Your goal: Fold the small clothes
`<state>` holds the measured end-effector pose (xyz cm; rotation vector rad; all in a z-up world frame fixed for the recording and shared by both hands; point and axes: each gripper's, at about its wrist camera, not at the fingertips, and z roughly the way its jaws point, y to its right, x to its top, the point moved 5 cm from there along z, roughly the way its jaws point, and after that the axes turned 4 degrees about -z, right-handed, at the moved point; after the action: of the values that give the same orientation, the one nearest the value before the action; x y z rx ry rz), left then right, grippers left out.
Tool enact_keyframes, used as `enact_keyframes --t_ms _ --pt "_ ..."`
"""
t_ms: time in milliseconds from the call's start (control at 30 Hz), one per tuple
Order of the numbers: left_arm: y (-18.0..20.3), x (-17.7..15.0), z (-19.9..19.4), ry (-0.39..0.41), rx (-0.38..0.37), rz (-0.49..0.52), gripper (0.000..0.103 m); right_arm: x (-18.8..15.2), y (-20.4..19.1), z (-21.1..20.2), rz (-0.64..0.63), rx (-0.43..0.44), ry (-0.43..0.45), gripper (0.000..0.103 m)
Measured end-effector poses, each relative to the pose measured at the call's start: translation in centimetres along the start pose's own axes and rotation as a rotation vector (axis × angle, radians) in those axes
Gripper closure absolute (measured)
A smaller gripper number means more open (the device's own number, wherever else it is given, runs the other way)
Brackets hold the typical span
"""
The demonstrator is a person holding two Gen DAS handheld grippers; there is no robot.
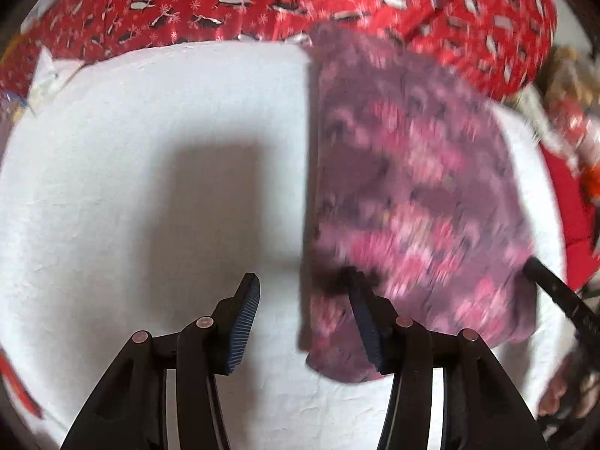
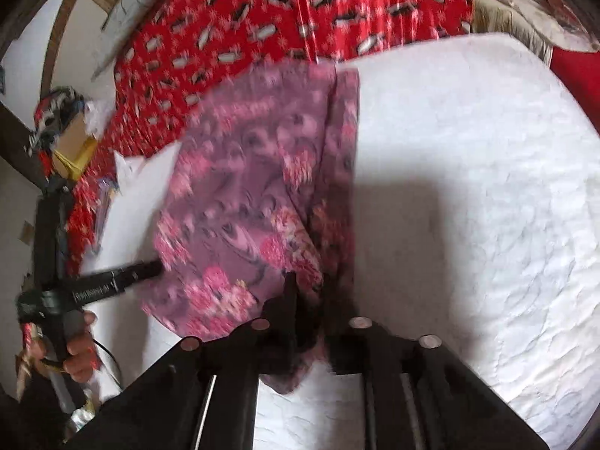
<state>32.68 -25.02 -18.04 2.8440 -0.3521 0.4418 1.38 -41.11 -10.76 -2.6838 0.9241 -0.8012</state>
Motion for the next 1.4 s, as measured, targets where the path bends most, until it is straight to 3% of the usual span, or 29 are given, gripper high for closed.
enact_keyframes --t_ms 100,233,300,333,400,500,600,733,833,933,1000,1100,1233,1300,1367,1400 --pt "-0.6 3.2 -0.3 0.002 -0.056 -0.062 0.054 4.7 0.8 -0.7 0.105 0.041 0.12 0.06" --pt "-0.2 7.3 1.7 -0.05 -0.113 -0.132 0.053 8.0 1.1 2.3 0.139 0.025 0.109 0.059" --pt "0.1 8.3 2.8 -0.07 -0.125 -0.153 0.053 9.2 1.2 5.7 0.117 -0.059 0.027 0.059" --pt "0.3 8.9 3.1 -0.07 -0.134 -0.156 0.053 9.2 1.2 6.3 0.113 -0.061 0.005 0.068" --pt "0.6 9.6 3.5 -0.045 -0.136 -0.148 0.053 10.7 0.0 6.4 0.061 -0.019 0.049 0.098" --pt "0.6 10.4 4.7 -0.028 -0.128 -0.171 0.05 11.8 0.2 4.9 0.051 0.008 0.146 0.099" --pt "0.5 10.4 6.2 -0.039 -0.131 -0.203 0.044 10.7 2.1 8.2 0.049 -0.101 0.019 0.098" --pt "0.8 10.0 4.9 -0.024 -0.127 -0.157 0.048 10.3 1.9 6.0 0.072 -0.088 0.094 0.089" --pt "0.2 8.5 2.8 0.018 -0.152 -0.152 0.048 9.6 0.1 3.0 0.028 -0.015 0.192 0.087" --pt "0.1 6.7 3.3 0.027 -0.115 -0.15 0.047 8.6 -1.0 3.9 -0.006 0.023 0.166 0.084" --pt "0.1 5.5 3.7 0.03 -0.09 -0.139 0.043 6.8 -1.0 6.9 -0.069 -0.065 0.031 0.083" --pt "0.3 4.6 2.3 0.033 -0.082 -0.127 0.045 6.9 -1.6 5.1 -0.097 -0.106 0.065 0.079" --pt "0.9 3.5 0.5 0.069 -0.067 -0.077 0.047 5.7 -3.4 1.8 -0.132 -0.025 0.133 0.078" --pt "1.2 2.6 0.4 0.072 -0.031 -0.05 0.047 4.1 -3.6 2.0 -0.177 -0.046 0.089 0.077" --pt "1.3 1.4 0.6 0.059 -0.006 -0.035 0.046 2.1 -3.4 4.0 -0.23 -0.12 -0.023 0.077" --pt "2.1 1.7 1.0 0.056 -0.003 -0.038 0.046 1.8 -3.5 4.1 -0.245 -0.129 -0.003 0.077"
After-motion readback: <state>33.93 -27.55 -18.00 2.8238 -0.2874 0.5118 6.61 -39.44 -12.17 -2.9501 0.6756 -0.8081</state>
